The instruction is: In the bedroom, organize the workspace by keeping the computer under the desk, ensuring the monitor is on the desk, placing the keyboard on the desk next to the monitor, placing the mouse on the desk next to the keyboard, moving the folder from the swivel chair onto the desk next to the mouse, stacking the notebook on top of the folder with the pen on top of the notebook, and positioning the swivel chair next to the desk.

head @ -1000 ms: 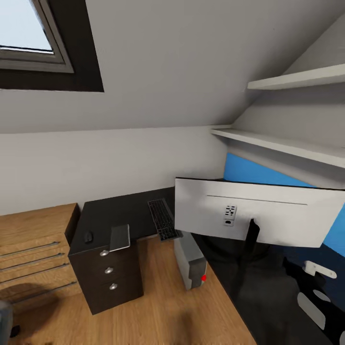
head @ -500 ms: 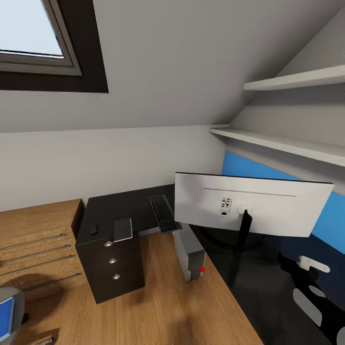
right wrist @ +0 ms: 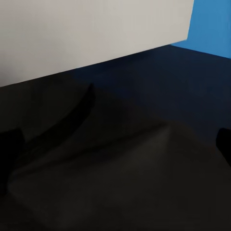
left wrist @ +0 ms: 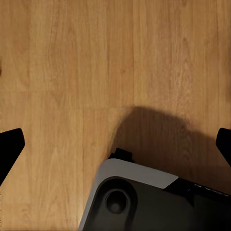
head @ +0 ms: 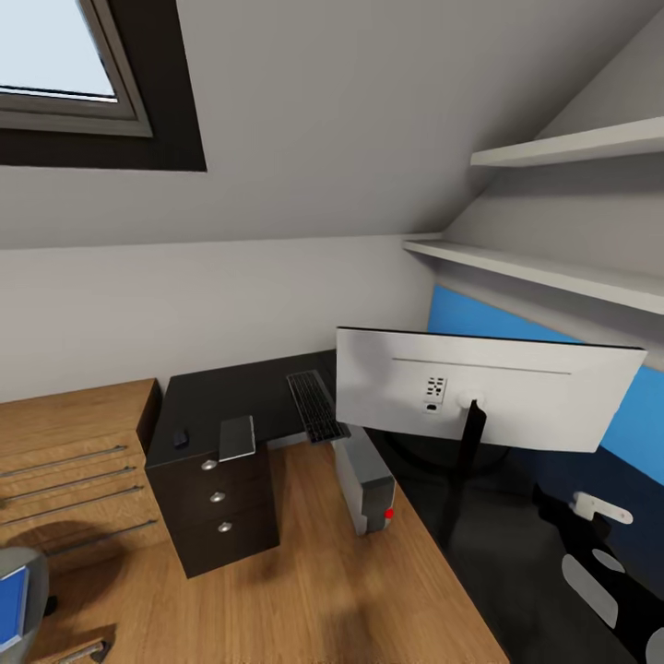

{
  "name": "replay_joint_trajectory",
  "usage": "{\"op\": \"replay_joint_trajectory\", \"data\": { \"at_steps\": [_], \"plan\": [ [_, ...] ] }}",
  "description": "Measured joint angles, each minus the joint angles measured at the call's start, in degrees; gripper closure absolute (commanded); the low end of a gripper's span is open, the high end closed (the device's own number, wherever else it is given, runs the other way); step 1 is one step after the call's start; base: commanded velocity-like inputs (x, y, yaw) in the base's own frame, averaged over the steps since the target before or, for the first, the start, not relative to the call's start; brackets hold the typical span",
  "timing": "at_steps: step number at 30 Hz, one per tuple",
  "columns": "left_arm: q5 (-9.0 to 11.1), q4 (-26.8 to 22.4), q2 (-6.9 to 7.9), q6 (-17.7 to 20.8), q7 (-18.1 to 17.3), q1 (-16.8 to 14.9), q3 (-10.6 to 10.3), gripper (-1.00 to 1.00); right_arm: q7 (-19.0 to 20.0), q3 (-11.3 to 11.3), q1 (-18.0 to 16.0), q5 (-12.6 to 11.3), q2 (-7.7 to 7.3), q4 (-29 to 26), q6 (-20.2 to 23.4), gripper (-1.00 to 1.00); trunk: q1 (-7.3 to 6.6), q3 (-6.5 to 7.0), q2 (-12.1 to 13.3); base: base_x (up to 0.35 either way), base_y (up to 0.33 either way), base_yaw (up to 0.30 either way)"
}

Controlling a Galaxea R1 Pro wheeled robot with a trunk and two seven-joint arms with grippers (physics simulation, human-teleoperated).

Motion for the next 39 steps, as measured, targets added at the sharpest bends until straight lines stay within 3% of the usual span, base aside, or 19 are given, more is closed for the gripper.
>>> {"op": "replay_joint_trajectory", "data": {
  "at_steps": [23, 31, 39],
  "plan": [
    [0.0, 0.0, 0.16, -0.2, 0.0, -0.1, 0.1, -1.0, 0.2, 0.2, 0.1, 0.1, 0.14, -0.1, -0.1, -1.0, 0.0, -1.51, 0.0, 0.0, 0.0, 0.0],
    [0.0, 0.0, 0.16, -0.2, 0.0, 0.0, 0.1, -1.0, 0.2, 1.1, 0.1, 3.7, 1.5, -0.2, -2.2, -1.0, 0.0, -1.52, 0.0, 0.0, 0.0, 0.0],
    [0.0, 0.0, 0.16, -0.2, 0.0, -0.1, 0.1, -1.0, 0.1, 1.2, 0.2, 7.2, 4.43, -0.3, -4.7, -1.0, 0.0, -1.53, 0.0, 0.0, 0.0, 0.0]
  ]
}}
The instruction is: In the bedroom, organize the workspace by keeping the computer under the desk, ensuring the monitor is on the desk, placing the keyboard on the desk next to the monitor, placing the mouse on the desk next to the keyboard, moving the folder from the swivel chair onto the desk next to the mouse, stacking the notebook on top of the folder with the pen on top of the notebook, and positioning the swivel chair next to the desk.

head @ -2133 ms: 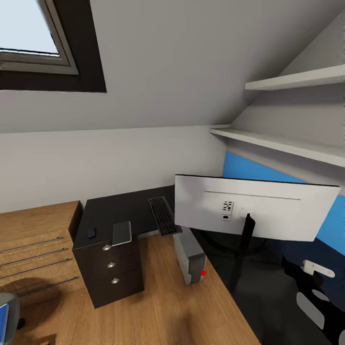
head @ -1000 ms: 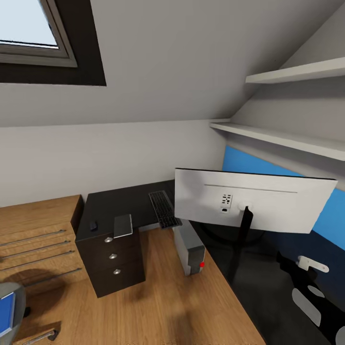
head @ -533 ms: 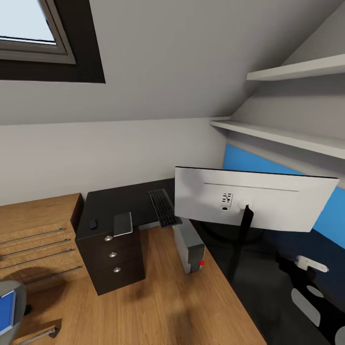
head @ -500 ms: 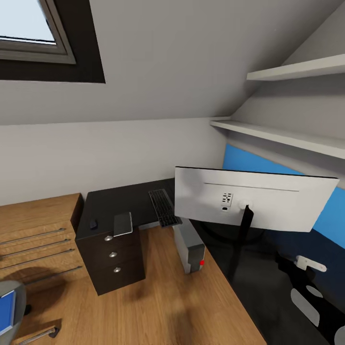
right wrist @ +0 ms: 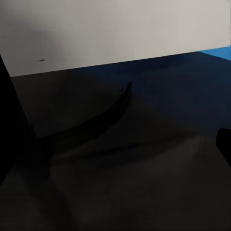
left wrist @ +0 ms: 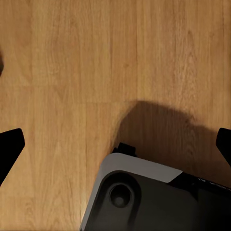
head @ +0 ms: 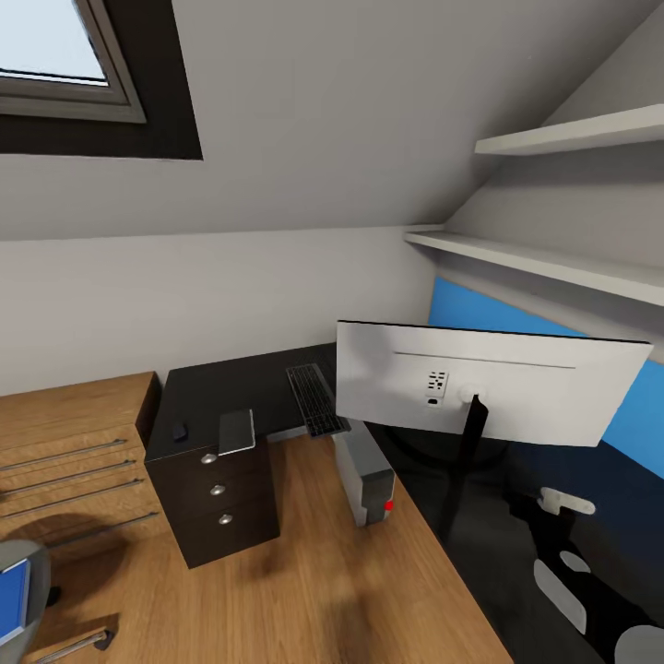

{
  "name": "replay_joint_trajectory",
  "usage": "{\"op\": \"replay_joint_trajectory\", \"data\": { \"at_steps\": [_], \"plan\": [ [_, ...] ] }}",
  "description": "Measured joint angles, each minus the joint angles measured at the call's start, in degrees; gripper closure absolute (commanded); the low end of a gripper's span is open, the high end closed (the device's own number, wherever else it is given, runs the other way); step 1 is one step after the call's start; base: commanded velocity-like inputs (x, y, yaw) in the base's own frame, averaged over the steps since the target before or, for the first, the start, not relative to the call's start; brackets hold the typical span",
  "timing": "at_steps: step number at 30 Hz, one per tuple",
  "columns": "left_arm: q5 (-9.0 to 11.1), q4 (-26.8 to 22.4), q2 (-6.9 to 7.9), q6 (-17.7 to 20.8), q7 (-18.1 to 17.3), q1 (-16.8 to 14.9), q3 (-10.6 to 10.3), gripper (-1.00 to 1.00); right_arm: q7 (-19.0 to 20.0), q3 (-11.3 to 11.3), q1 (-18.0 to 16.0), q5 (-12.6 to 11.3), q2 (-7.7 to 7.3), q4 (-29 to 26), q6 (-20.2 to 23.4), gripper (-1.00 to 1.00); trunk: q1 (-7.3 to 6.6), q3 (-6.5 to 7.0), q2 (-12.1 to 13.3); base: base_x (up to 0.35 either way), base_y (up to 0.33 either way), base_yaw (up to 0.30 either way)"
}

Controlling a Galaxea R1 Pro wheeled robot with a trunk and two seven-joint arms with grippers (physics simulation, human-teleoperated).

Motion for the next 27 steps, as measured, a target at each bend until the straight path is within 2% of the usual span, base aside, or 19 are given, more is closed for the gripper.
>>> {"op": "replay_joint_trajectory", "data": {
  "at_steps": [5, 9, 10, 13, 15, 16, 20, 27],
  "plan": [
    [0.0, 0.0, 0.0, 0.0, 0.0, 0.0, 0.0, -1.0, 0.0, 0.1, 0.0, 0.4, 1.33, -0.1, -0.2, -1.0, 0.0, 0.0, 0.0, 0.0, 0.0, 0.0],
    [0.0, 0.0, 0.0, 0.0, 0.0, 0.0, 0.0, -1.0, 0.0, 0.1, 0.0, 0.6, 2.82, -0.3, -0.3, -1.0, 0.0, 0.0, 0.0, 0.0, 0.0, 0.0],
    [0.0, 0.0, 0.0, 0.0, 0.0, 0.0, 0.0, -1.0, 0.0, 0.2, 0.1, 0.7, 3.81, -0.5, -0.4, -1.0, 0.0, 0.0, 0.0, 0.0, 0.0, 0.0],
    [0.0, 0.0, 0.0, 0.0, 0.0, 0.0, 0.0, -1.0, 0.0, 0.1, 0.1, 1.1, 4.6, -0.5, -0.5, -1.0, 0.0, 0.0, 0.0, 0.0, 0.0, 0.0],
    [0.0, 0.0, 0.0, 0.1, 0.0, 0.0, 0.0, -1.0, 0.0, 0.1, 0.1, 1.7, 4.98, -0.5, -0.7, -1.0, 0.0, 0.0, 0.0, 0.0, 0.0, 0.0],
    [0.0, 0.0, 0.0, 0.1, 0.0, 0.0, 0.0, -1.0, 0.0, 0.1, 0.1, 4.5, 5.64, -0.6, -1.5, -1.0, 0.0, 0.0, 0.0, 0.0, 0.0, 0.0],
    [0.0, 0.0, 0.0, -0.3, 0.0, 0.0, 0.0, -1.0, -0.1, 0.1, 0.1, 5.7, 5.85, -0.6, -2.6, -1.0, 0.02, 0.0, 0.0, -0.096, 0.027, 0.0],
    [0.0, 0.0, 0.0, -0.3, 0.0, 0.0, 0.0, -1.0, -0.2, 0.1, 0.1, 5.7, 5.88, -0.6, -2.7, -1.0, 0.04, 0.0, 0.0, -0.281, 0.09, 0.0]
  ]
}}
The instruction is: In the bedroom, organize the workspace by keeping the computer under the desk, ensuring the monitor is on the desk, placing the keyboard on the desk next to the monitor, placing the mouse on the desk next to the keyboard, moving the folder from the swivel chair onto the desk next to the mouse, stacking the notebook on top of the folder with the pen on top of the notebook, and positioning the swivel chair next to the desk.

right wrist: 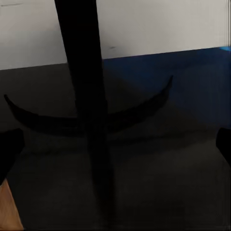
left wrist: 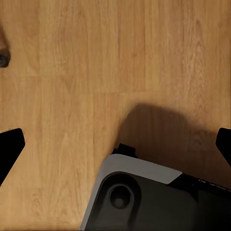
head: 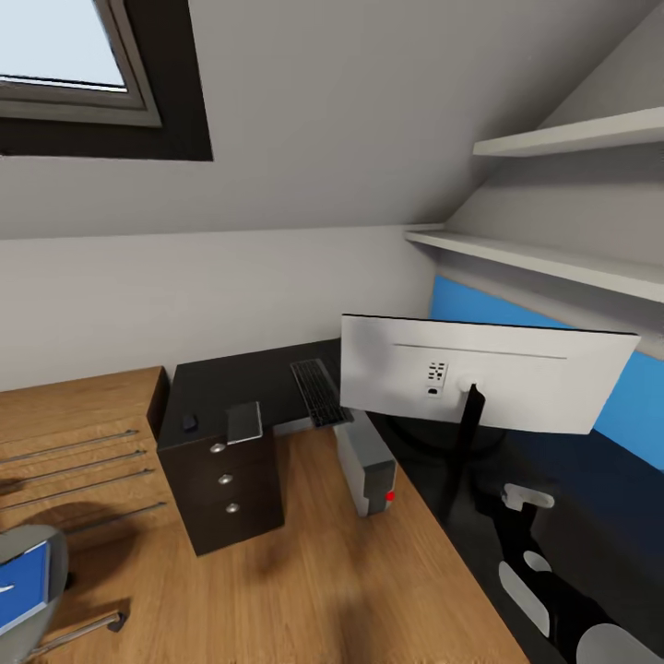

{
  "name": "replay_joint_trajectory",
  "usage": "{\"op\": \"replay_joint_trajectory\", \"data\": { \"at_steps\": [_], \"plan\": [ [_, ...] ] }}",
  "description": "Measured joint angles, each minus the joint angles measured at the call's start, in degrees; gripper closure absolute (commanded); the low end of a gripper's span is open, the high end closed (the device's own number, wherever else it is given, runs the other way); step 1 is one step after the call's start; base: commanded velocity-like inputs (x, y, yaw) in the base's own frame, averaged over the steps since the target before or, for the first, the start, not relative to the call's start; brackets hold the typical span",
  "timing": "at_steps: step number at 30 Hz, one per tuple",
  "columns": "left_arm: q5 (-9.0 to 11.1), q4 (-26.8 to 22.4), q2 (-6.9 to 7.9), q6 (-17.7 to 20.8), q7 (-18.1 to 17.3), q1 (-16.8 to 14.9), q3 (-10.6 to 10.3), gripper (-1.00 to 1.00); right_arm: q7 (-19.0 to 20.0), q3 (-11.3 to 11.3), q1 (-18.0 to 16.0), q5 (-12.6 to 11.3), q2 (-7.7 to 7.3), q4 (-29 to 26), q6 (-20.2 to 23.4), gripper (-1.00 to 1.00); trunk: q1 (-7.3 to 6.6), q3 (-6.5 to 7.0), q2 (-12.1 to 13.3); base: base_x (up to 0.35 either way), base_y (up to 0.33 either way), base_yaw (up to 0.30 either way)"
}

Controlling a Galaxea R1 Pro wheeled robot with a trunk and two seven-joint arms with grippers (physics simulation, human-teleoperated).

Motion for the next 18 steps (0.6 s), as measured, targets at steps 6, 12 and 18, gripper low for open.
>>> {"op": "replay_joint_trajectory", "data": {
  "at_steps": [6, 12, 18],
  "plan": [
    [0.0, 0.0, 0.0, 0.1, 0.0, 0.0, 0.0, -1.0, 0.0, 0.0, 0.0, 0.0, 0.05, 0.0, 0.0, -1.0, -0.02, 0.0, 0.0, -0.224, 0.076, 0.0],
    [0.2, 0.0, 0.04, 0.0, 0.0, 0.0, 0.1, -1.0, 0.0, 0.0, 0.0, 0.1, 0.06, 0.0, 0.0, -1.0, -0.03, 0.0, 0.0, -0.046, 0.016, 0.0],
    [0.5, -0.1, 0.08, -0.1, 0.6, 0.0, 0.7, -1.0, 0.2, 0.1, 0.0, 0.3, 0.14, -0.9, 0.1, -1.0, -0.04, 0.0, 0.0, -0.001, 0.0, 0.0]
  ]
}}
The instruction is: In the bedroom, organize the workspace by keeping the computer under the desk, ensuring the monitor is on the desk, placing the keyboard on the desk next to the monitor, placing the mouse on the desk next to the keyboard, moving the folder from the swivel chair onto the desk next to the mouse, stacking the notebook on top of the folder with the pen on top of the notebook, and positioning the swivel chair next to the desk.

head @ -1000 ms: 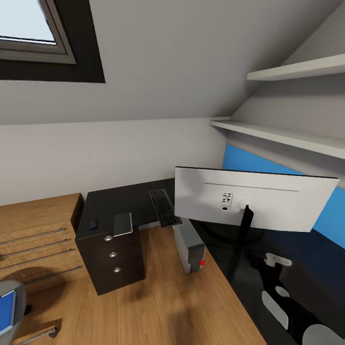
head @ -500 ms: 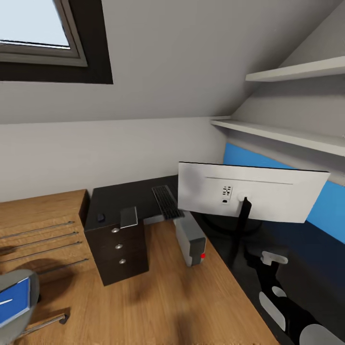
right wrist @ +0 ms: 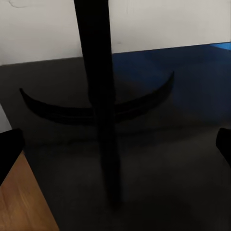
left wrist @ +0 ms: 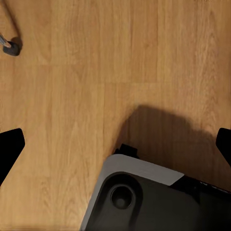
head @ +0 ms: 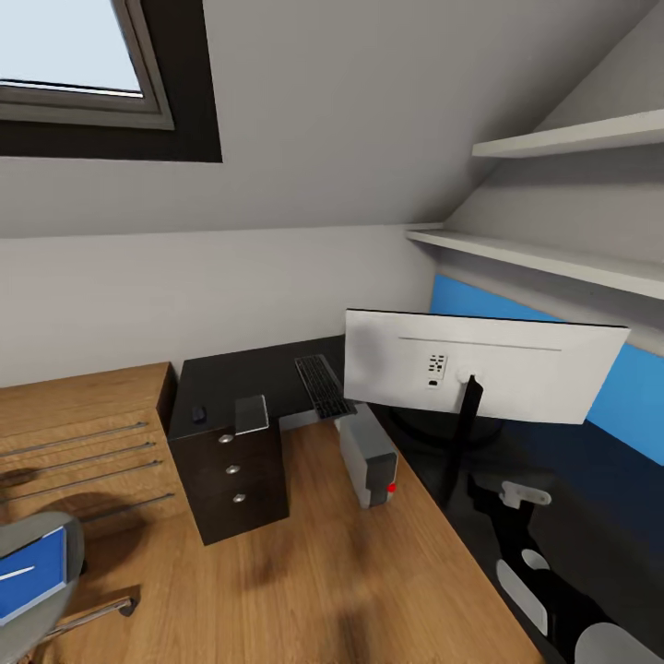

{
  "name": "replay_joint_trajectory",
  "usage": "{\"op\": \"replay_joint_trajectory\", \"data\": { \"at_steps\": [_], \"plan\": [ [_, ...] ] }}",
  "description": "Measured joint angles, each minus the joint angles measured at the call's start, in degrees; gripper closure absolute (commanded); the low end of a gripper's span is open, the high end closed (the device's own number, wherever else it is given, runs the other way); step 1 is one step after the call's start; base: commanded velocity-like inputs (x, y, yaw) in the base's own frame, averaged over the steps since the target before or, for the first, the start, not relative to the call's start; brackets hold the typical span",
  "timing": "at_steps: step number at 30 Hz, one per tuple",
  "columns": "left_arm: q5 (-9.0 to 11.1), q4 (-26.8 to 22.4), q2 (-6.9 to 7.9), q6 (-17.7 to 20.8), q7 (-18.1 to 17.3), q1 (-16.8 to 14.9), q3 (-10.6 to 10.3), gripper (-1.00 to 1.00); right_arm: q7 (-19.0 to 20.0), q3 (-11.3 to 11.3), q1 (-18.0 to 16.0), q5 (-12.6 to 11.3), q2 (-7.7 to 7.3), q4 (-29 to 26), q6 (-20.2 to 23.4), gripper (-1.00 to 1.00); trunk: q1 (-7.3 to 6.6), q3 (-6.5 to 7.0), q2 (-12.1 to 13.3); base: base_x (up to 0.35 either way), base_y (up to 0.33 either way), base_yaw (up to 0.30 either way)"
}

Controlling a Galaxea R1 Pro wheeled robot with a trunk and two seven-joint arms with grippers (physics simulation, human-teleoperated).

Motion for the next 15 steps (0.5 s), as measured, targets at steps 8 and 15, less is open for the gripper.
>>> {"op": "replay_joint_trajectory", "data": {
  "at_steps": [8, 15],
  "plan": [
    [0.5, 0.0, 0.04, 0.0, 0.0, 0.0, 0.0, -1.0, -0.4, -0.1, -0.1, 2.2, 0.92, -3.3, 0.7, -1.0, 0.43, -0.35, -0.8, 0.0, 0.0, 0.0],
    [1.9, 0.0, 0.11, 0.0, 0.1, 0.0, 0.1, -1.0, -1.0, -0.3, -0.8, 5.2, 1.57, -5.4, 3.7, -1.0, 1.97, -1.62, -3.6, 0.0, 0.0, 0.0]
  ]
}}
